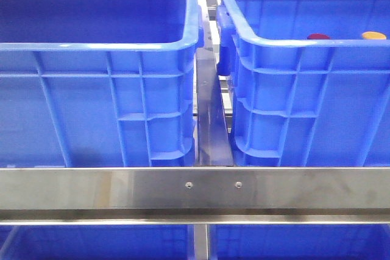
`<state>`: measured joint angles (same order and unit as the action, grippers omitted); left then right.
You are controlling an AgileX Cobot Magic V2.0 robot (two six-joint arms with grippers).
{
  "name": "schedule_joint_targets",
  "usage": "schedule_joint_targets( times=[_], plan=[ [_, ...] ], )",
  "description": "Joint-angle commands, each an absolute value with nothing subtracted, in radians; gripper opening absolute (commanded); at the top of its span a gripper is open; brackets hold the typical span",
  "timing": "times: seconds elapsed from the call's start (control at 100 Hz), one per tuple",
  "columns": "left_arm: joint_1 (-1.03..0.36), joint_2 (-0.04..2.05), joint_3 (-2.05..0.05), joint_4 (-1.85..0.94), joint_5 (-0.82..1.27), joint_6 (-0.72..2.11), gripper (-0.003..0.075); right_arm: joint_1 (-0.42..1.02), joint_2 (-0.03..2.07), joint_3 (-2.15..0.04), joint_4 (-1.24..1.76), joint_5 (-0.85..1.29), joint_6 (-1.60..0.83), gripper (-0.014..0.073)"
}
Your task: Pick red and yellow buttons and place in box
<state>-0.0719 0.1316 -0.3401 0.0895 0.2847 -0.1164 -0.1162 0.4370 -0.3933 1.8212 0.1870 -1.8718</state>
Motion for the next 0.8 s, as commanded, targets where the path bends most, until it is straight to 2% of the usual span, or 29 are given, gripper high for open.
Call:
schedule_joint_targets(
  times=[0.0, 0.2, 0.79],
  plan=[
    [-0.053, 0.081, -0.297, 0.090, 0.167, -0.114, -0.0019, -0.114, 0.439, -0.423, 1.919, 0.217, -1.873, -0.0068],
    [-0.052, -0.039, -0.141, 0.094, 0.132, -0.114, -0.0019, -0.114, 0.439, -0.423, 1.919, 0.217, -1.873, -0.0068],
    [-0.052, -0.038, 0.045, 0.094, -0.070, -0.114, -0.0019, -0.114, 0.441, -0.423, 1.919, 0.217, -1.873, -0.0068]
  ],
)
